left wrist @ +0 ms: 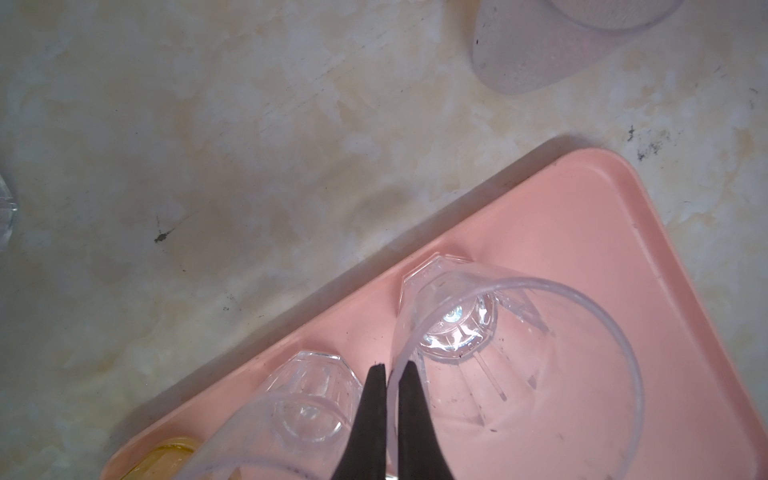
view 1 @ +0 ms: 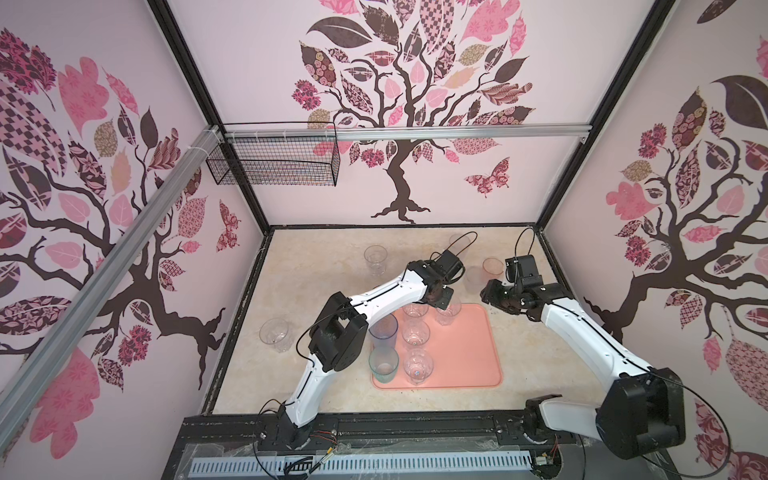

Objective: Place the glasses into the tray

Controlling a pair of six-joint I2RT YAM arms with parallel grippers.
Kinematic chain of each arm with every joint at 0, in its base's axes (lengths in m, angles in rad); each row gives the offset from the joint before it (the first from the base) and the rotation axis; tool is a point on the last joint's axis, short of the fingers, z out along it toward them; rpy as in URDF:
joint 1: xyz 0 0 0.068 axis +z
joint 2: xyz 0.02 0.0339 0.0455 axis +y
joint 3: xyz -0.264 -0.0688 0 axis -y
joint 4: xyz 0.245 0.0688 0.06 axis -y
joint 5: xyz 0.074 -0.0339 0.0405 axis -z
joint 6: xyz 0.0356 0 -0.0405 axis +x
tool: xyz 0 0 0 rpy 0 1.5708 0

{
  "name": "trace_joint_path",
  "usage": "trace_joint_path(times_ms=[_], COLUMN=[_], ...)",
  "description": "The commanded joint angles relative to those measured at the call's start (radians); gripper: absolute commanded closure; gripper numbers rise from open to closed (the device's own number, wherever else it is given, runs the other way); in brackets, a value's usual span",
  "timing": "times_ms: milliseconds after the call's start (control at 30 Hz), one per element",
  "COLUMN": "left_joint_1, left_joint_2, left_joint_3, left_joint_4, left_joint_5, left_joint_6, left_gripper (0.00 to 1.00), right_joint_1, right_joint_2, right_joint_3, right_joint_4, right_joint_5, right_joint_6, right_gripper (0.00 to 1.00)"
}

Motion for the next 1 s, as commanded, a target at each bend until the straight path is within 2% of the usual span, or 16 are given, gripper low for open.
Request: trace_joint_path(times_ms=[0,133,433,600,700,800,967], left_joint_1=[-0.003,-0.003,-0.003,-0.001,0.007,0.038,0.151], left_joint_2=[0.018,0.017,-0.030,-0.128,-0.210,-0.294,-0.484], left_joint_3=[-0.008,0.001,0.084,0.106,0.063,-0.027,-0.218], left_joint_4=[0.010,0.005,-0.026,-0.029,0.000,0.022,0.081], left_joint_5=[-0.024,-0.024,-0.004,-0.018,-0.057,-0.097,-0.164], left_joint_6=[0.000,0.000,0.018,0.067,0.106,0.125,0.125], left_gripper=[0.96,0.85,0.76,0.68,0.60,0.58,0.54], right_joint_1=[-0.003,-0.004,-0.004,-0.004,-0.002,0.001,0.063], right_joint_2=[-0.009,-0.013,-0.015,-0.013,-0.007,0.002,0.056], right_joint_3=[-0.003,-0.006,-0.006,-0.001,0.000,-0.004,0.031], right_joint_4=[0.005,0.004,-0.001,-0.003,-0.003,0.006,-0.005], right_joint_5=[-0.004,-0.003,0.000,-0.006,-0.024,-0.052,-0.058], right_joint_6=[-0.006,-0.008,-0.011,-0.008,-0.006,-0.004,-0.007], right_gripper=[0.47,0.47,0.47,0.48,0.48,0.48,0.48])
